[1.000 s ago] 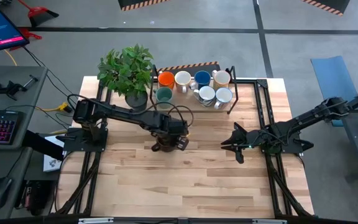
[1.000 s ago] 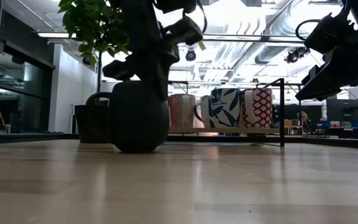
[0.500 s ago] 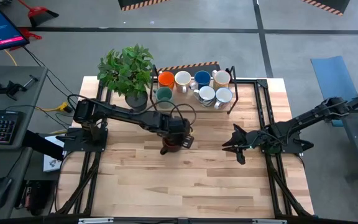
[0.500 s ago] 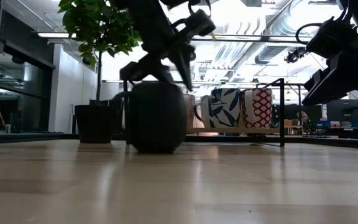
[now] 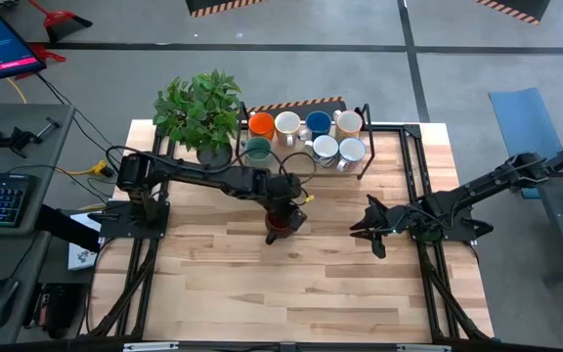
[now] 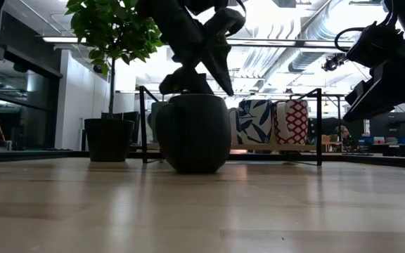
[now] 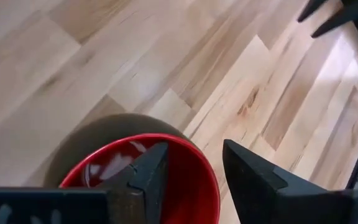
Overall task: Place coffee mugs
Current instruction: Put the black mug on the shelf
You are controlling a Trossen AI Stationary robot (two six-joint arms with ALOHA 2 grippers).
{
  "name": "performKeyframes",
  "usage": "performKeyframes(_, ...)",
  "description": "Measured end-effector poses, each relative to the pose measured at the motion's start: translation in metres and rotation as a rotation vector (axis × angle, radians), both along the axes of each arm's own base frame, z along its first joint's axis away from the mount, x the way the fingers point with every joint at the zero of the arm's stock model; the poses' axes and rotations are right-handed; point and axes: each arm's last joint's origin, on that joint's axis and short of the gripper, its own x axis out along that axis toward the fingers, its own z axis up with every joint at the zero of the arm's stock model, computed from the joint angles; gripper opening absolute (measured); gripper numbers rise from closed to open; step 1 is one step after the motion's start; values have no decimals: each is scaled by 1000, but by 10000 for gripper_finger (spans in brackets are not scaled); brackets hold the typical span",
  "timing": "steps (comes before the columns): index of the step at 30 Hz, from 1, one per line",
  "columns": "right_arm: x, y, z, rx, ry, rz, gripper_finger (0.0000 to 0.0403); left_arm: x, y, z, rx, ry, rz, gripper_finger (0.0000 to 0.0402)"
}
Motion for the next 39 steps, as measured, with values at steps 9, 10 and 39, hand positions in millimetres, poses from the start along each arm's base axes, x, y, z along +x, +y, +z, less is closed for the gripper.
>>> performKeyframes(9,0,0,0,26,6,-20,71,7,16,11,-26,-151,-159,150)
performKeyframes(10,0,0,0,26,6,-22,71,7,17,14,-34,-175,-187,150)
performKeyframes(39,98,1,84,-153,-413,79,113,-163,-43,113,390,185,-575,150)
